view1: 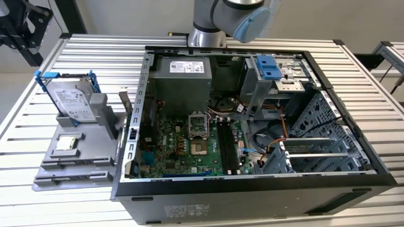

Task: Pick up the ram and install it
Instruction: 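Reach for the ram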

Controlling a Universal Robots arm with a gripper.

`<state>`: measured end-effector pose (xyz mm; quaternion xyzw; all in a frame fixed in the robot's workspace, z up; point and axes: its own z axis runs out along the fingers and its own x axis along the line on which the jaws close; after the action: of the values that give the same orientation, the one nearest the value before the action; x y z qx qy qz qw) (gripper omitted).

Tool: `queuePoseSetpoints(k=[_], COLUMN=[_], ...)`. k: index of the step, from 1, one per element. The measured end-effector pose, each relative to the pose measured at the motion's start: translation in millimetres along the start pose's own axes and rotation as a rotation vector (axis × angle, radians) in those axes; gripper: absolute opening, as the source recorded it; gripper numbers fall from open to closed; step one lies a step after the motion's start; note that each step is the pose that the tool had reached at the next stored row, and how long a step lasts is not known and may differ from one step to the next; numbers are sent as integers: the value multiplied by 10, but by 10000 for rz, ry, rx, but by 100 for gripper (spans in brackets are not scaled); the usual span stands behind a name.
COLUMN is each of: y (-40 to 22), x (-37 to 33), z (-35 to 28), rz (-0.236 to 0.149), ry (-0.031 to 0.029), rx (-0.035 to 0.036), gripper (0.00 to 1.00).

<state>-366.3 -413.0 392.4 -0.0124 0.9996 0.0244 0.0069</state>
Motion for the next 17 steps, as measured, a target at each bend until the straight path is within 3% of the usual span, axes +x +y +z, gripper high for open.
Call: queuePoseSetpoints(k=[9,17], y=[-170,-425], x=[-14,-18], z=[7,17], rz=[1,0], ry=[11,17], rx=[-3,-27], gripper=[0,0])
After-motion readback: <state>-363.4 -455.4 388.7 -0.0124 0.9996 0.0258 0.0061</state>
